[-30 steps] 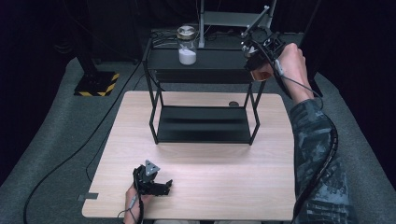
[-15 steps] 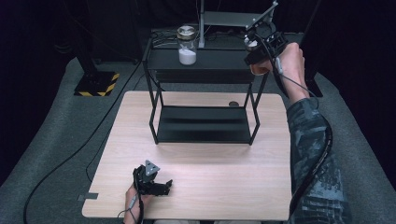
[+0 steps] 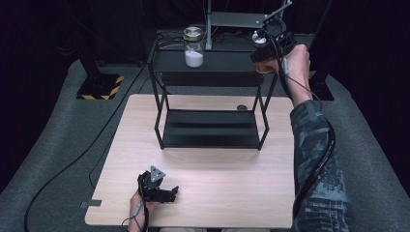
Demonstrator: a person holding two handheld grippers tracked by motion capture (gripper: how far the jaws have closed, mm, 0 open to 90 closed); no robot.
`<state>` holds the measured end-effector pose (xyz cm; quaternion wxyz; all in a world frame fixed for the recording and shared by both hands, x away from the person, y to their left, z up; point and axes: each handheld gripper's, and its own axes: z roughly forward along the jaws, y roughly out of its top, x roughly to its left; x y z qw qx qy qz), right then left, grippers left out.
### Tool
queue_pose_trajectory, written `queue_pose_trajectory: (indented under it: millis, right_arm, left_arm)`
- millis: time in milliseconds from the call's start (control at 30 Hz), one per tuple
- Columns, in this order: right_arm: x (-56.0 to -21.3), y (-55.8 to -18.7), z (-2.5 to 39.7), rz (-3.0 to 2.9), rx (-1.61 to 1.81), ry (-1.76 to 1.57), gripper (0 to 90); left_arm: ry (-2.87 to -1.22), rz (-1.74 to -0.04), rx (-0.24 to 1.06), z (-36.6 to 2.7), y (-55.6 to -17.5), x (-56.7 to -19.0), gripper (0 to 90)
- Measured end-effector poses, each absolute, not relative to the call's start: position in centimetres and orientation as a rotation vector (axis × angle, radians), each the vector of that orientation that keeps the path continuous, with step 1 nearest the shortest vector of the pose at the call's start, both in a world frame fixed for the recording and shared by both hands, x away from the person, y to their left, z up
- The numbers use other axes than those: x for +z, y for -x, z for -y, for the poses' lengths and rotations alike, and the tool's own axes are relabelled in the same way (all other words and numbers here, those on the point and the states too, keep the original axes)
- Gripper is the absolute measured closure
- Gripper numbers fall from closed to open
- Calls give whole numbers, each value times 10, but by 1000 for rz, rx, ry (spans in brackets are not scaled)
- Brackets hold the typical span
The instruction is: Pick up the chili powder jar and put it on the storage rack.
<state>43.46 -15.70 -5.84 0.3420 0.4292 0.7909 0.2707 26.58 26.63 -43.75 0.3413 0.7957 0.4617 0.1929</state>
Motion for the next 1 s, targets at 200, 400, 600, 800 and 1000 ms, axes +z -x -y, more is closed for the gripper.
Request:
queue_pose_trajectory:
  millis: [200, 400, 600, 800, 1000]
  right_arm:
    - [-63, -438, 162, -2039, 766, -1133, 306]
    - [-67, -443, 165, -2028, 823, -1160, 306]
    - [-72, -449, 165, -2021, 866, -1174, 306]
    - [-76, -456, 167, -2024, 916, -1190, 306]
    - [-79, -463, 166, -2030, 941, -1201, 306]
  left_arm:
    - [-2070, -1201, 502, -266, -266, -437, 0]
    - [-2070, -1201, 502, -266, -266, -437, 0]
    - [-2069, -1201, 502, -266, -266, -437, 0]
    - [-2071, -1200, 502, -266, -266, -437, 0]
    - [-2070, -1201, 501, -266, -266, -437, 0]
